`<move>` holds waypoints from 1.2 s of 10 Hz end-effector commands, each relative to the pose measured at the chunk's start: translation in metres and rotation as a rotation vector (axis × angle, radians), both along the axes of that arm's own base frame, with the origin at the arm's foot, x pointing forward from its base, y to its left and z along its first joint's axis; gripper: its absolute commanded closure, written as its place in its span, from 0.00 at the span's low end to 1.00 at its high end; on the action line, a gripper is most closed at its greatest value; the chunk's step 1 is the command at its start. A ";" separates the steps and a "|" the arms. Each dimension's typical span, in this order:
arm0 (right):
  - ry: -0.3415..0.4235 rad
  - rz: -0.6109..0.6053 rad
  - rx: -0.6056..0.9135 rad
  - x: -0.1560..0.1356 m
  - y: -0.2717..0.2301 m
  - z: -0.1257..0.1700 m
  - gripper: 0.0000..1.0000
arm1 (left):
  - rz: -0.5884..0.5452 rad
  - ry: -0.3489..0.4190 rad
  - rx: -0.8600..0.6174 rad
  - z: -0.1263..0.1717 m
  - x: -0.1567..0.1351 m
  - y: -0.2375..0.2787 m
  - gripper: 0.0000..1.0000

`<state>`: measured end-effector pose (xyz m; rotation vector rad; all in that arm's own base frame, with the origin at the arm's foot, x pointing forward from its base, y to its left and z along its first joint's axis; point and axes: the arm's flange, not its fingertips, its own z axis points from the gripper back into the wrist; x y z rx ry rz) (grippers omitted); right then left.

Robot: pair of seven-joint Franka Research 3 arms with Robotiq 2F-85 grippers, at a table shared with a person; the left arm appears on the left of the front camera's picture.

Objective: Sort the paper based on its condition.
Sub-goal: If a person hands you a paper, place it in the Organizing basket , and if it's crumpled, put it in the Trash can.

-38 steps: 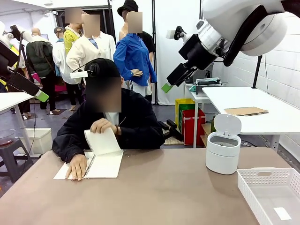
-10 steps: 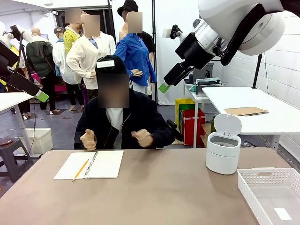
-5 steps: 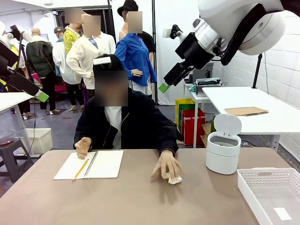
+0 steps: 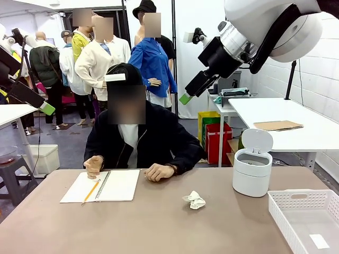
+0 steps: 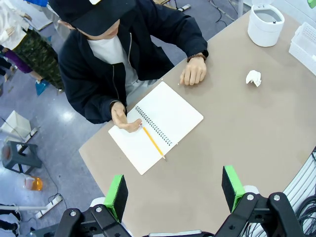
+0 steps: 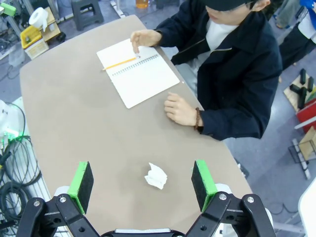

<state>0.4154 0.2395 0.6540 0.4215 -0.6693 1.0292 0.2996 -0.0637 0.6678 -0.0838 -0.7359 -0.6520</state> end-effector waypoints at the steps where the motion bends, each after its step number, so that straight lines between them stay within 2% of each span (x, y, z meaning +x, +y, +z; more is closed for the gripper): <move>1: 0.000 0.000 0.000 0.000 0.000 0.000 0.00 | -0.001 0.003 -0.004 0.001 0.000 0.001 0.00; 2: 0.042 -0.005 -0.056 0.006 0.003 -0.007 0.00 | -0.001 0.003 -0.004 0.001 0.000 0.001 0.00; 3: 0.115 -0.029 -0.070 0.021 0.008 -0.015 0.00 | -0.001 0.003 -0.004 0.001 0.000 0.001 0.00; 4: 0.169 -0.104 -0.057 0.031 0.014 -0.025 0.00 | -0.001 0.003 -0.004 0.001 0.000 0.001 0.00; 7: 0.246 -0.201 -0.167 0.052 0.026 -0.067 0.00 | -0.001 0.003 -0.004 0.001 0.000 0.001 0.00; 10: 0.306 -0.155 -0.284 0.080 0.022 -0.120 0.00 | -0.001 0.003 -0.004 0.001 0.000 0.001 0.00; 12: 0.335 -0.125 -0.321 0.088 0.020 -0.136 0.00 | -0.001 0.003 -0.004 0.001 0.000 0.001 0.00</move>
